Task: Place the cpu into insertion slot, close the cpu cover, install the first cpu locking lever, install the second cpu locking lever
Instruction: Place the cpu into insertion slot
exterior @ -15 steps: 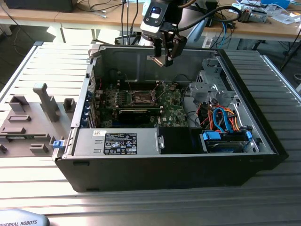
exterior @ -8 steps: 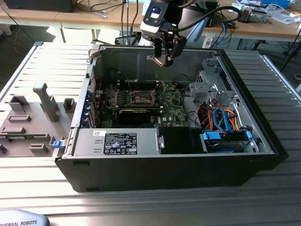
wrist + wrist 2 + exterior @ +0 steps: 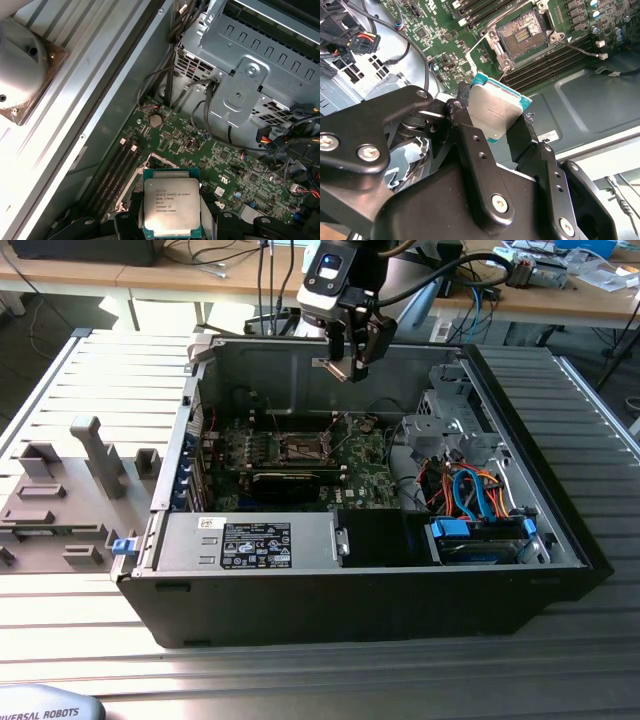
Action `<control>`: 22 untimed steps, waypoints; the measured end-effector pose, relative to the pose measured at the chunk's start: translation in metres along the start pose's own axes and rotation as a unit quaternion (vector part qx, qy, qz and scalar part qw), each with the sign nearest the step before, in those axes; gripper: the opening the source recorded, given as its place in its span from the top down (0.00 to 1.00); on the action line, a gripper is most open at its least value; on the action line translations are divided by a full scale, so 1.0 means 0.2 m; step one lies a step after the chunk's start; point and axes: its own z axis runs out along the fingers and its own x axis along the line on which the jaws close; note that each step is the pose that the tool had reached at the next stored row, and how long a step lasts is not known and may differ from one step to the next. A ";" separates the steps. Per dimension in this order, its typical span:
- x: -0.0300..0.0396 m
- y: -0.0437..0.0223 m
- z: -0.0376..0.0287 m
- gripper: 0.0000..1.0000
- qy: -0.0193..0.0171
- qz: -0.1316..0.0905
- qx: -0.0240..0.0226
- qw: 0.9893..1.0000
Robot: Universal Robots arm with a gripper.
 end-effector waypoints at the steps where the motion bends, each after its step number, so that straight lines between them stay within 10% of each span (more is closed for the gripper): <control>1: 0.000 0.000 0.000 0.46 0.000 0.001 0.000 1.000; 22: 0.000 0.000 0.002 0.46 -0.001 0.011 0.000 1.000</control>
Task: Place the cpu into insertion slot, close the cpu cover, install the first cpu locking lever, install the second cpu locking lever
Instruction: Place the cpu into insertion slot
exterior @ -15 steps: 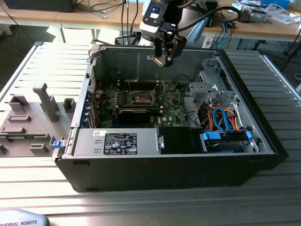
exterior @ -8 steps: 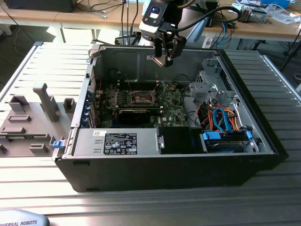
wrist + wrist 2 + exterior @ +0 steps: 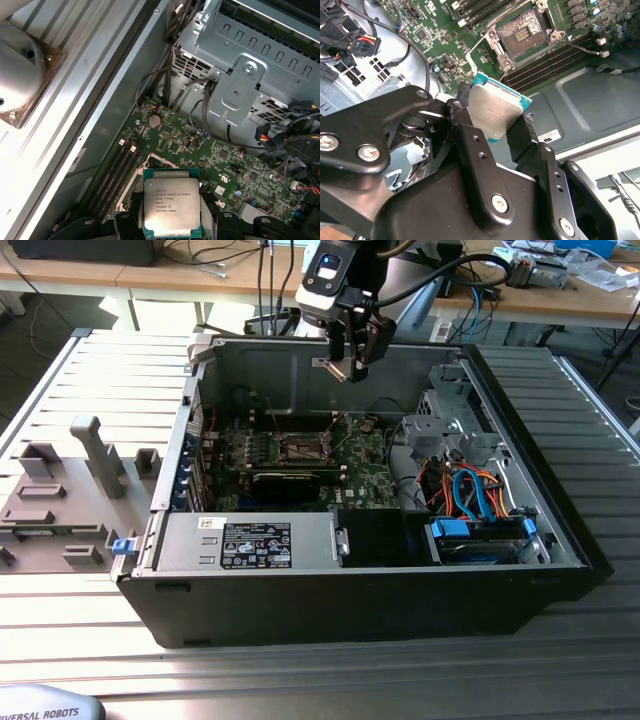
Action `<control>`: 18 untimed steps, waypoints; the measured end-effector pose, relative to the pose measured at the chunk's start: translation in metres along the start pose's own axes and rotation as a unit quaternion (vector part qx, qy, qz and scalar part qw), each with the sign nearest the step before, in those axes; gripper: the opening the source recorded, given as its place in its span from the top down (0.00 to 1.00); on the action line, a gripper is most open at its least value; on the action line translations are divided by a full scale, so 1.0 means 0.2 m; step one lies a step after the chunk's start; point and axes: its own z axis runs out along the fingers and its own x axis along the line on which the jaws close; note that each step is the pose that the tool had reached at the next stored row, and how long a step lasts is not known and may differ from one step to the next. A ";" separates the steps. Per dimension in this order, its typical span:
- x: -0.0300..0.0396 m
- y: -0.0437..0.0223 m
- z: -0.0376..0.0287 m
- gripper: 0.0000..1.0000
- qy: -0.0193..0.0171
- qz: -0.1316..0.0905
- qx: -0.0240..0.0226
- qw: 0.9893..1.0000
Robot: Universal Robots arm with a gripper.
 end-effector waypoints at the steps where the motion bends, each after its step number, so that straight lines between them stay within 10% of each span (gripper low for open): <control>1: 0.000 0.000 0.000 0.46 0.000 0.000 0.000 1.000; 18: 0.000 0.000 0.001 0.46 -0.001 0.007 0.000 1.000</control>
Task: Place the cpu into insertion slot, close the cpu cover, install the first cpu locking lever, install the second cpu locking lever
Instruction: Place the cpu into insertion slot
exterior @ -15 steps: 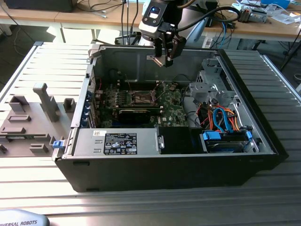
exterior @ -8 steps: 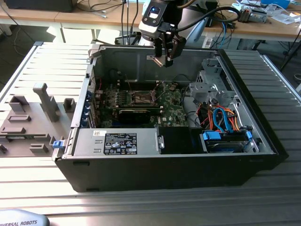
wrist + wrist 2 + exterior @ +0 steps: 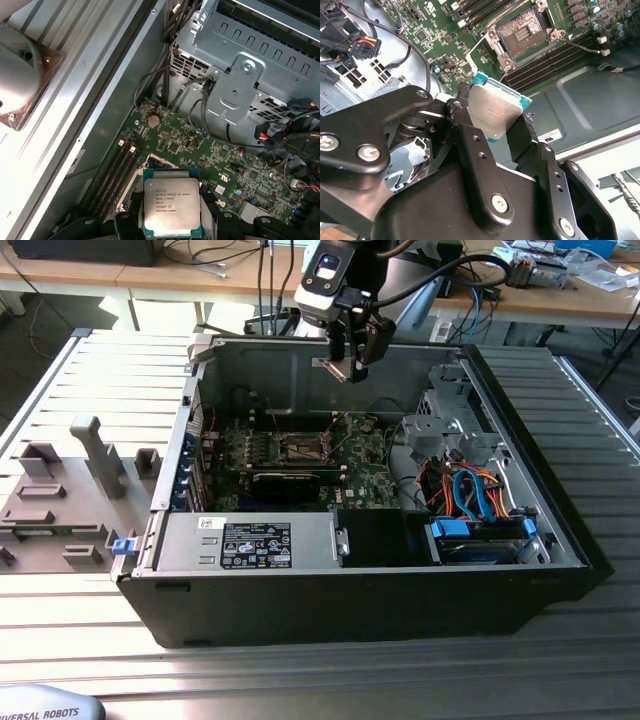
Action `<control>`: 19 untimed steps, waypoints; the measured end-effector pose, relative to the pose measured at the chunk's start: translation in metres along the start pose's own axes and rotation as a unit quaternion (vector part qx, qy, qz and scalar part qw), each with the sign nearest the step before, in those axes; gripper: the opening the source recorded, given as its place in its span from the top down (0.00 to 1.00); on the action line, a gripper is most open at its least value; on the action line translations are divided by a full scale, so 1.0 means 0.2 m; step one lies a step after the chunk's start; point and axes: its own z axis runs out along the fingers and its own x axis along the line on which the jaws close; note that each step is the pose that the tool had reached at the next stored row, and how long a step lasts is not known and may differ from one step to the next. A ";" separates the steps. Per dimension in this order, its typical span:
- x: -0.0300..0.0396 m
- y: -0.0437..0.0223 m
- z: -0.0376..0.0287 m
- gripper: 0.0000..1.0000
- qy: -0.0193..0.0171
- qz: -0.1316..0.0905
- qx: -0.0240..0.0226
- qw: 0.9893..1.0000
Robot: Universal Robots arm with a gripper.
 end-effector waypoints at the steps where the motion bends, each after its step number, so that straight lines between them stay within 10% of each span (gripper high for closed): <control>1: 0.000 0.000 0.000 0.46 0.000 0.001 0.000 1.000; 19: 0.000 0.000 0.003 0.46 -0.001 0.008 0.000 1.000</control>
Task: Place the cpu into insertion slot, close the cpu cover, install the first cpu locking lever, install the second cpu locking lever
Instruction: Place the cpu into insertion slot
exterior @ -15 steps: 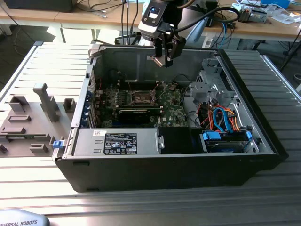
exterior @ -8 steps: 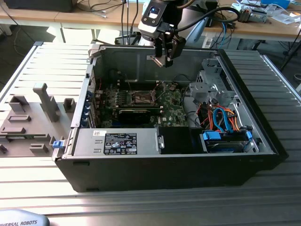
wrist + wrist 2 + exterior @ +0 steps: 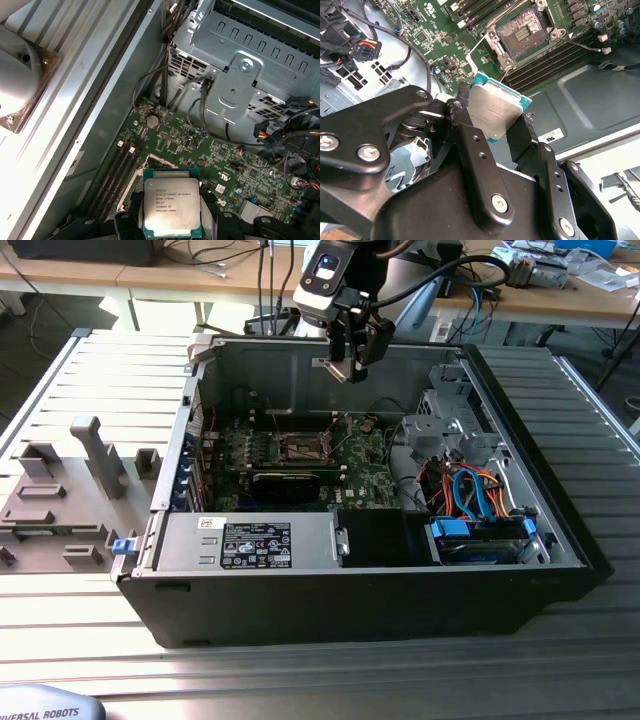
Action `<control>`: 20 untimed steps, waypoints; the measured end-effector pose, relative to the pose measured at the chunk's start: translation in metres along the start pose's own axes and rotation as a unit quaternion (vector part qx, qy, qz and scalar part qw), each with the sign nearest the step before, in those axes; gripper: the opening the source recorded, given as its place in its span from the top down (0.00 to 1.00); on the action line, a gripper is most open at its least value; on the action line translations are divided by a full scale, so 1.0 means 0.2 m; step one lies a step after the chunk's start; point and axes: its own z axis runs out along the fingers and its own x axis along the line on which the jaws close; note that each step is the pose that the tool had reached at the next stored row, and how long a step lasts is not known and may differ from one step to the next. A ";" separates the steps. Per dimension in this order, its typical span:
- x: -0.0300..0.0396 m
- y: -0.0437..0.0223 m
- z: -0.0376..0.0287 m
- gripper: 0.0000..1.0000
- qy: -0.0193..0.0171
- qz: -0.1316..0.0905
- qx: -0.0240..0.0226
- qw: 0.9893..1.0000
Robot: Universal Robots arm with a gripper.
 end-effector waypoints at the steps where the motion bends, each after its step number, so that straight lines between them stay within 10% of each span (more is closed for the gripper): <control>1: 0.000 0.000 0.000 0.46 0.000 0.000 0.000 1.000; 20: 0.000 0.000 0.003 0.46 -0.001 0.007 0.000 1.000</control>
